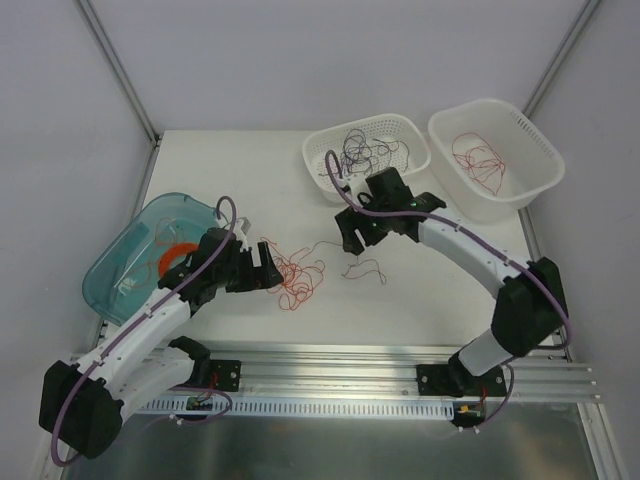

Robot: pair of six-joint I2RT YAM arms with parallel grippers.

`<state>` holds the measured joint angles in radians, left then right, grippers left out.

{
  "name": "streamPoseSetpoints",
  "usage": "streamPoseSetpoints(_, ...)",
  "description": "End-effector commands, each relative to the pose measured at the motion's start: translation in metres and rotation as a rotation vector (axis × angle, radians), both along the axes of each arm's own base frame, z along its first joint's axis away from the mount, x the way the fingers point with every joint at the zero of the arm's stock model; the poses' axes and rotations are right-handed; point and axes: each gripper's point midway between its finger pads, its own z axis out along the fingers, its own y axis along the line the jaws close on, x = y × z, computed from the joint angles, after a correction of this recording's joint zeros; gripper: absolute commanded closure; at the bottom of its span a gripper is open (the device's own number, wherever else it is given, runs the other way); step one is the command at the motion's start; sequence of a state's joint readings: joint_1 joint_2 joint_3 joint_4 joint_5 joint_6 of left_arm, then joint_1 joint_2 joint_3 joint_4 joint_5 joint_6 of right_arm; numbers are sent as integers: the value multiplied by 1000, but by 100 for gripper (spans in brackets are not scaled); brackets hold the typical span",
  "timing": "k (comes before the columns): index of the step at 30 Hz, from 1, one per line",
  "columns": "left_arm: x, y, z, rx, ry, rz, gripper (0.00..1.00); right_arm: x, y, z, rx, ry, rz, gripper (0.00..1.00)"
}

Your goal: Untangle the cables

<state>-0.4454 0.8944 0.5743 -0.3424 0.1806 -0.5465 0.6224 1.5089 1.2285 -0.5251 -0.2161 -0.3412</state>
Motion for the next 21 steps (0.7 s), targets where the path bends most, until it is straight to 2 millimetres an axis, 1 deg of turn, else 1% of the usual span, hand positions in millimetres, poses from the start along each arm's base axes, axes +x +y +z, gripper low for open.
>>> streamPoseSetpoints(1, 0, 1, 0, -9, 3, 41, 14, 32, 28, -10, 9, -33, 84, 25)
streamPoseSetpoints(3, -1, 0, -2, -6, 9, 46, 14, 39, 35, -24, -4, -7, 95, 25)
streamPoseSetpoints(4, -1, 1, -3, -6, 12, 54, 14, 45, 39, -25, -2, -9, 101, 25)
streamPoseSetpoints(5, -1, 1, -3, -5, 14, 54, 14, 47, 43, -41, -18, 22, 112, 25)
streamPoseSetpoints(7, -2, 1, -5, 0, 19, 57, 14, 54, 50, -47, -12, 19, 123, 25)
streamPoseSetpoints(8, -2, 1, -6, 2, 19, 57, 14, 59, 52, -56, -19, 29, 120, 25)
streamPoseSetpoints(10, -2, 1, -7, 5, 21, 61, 14, 67, 59, -58, -12, 15, 126, 25)
streamPoseSetpoints(11, -2, 1, -7, 6, 23, 66, 14, 68, 61, -62, -15, 22, 131, 26)
streamPoseSetpoints(12, -2, 1, -8, 8, 26, 65, 14, 69, 63, -72, -22, 41, 135, 26)
streamPoseSetpoints(14, -3, 0, -9, 5, 30, 64, 14, 70, 69, -77, -19, 41, 150, 26)
streamPoseSetpoints(15, -3, 1, -10, 9, 35, 66, 14, 69, 72, -84, -22, 50, 160, 26)
streamPoseSetpoints(18, -3, 0, -12, 19, 36, 63, 13, 69, 79, -91, -38, 58, 181, 25)
streamPoseSetpoints(19, -3, 0, -12, 20, 34, 61, 14, 68, 79, -100, -49, 72, 185, 26)
streamPoseSetpoints(21, -2, 0, -13, 26, 38, 59, 13, 68, 82, -103, -52, 69, 192, 26)
